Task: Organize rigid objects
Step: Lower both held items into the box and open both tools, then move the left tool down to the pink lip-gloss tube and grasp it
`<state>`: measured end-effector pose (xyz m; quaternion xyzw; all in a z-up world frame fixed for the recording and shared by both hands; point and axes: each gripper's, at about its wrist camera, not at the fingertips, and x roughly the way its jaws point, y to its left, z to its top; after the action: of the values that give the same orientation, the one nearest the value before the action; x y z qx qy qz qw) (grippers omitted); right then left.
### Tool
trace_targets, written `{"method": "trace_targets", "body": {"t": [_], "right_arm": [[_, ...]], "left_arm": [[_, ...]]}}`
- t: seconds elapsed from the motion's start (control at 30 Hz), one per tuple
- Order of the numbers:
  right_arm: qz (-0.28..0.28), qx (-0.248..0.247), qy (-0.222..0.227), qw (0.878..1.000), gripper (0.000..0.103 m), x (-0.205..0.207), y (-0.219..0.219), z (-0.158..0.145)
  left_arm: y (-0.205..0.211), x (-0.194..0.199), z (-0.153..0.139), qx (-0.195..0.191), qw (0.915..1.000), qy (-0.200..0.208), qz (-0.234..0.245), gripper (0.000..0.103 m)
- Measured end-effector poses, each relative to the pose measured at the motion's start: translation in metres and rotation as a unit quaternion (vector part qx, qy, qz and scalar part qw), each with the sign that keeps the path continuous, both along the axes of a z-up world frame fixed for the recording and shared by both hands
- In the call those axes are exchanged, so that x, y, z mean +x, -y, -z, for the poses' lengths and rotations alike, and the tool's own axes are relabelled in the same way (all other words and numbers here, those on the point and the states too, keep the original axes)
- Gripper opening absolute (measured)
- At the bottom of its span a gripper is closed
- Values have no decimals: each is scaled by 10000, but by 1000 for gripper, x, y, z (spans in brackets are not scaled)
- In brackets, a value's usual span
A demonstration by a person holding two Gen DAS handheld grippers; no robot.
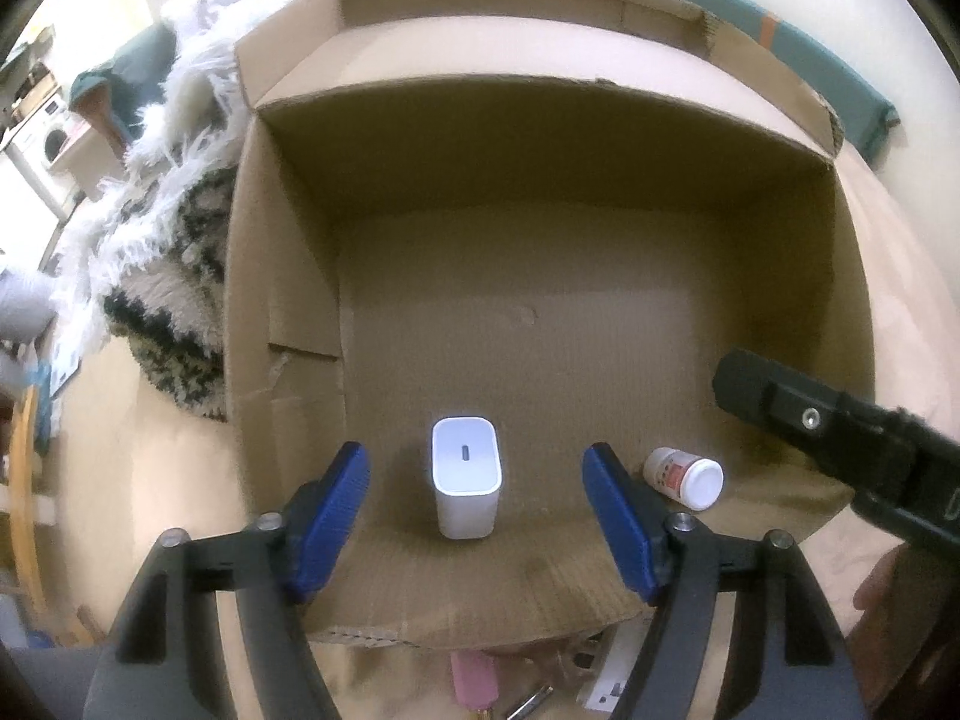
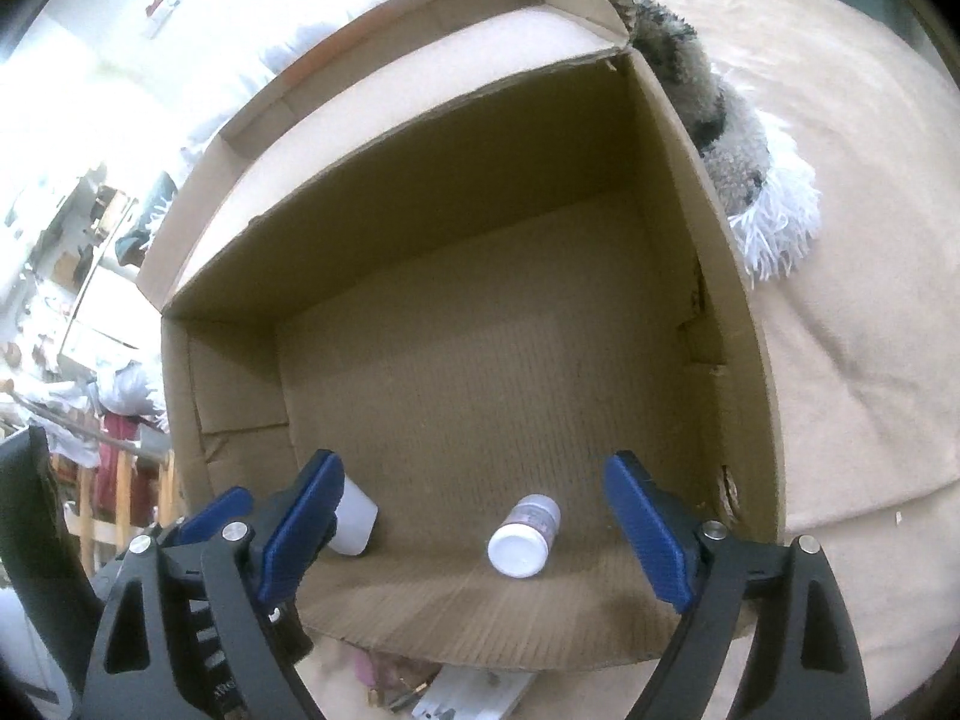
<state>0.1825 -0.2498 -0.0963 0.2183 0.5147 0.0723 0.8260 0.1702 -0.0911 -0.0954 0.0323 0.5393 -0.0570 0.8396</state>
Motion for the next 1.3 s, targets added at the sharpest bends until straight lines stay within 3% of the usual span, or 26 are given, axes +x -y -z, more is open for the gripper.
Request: {"method": "trace_targets", "body": {"t": [0.57, 1.3], "right_arm": [[58, -150, 365, 9992, 94, -48, 17, -28], [51, -124, 192, 9997, 94, -116, 1, -20]], "left_arm": [[-31, -31, -45, -249, 9988, 352, -242, 71], [-72, -86, -43, -612, 9943, 117, -867, 71]]}}
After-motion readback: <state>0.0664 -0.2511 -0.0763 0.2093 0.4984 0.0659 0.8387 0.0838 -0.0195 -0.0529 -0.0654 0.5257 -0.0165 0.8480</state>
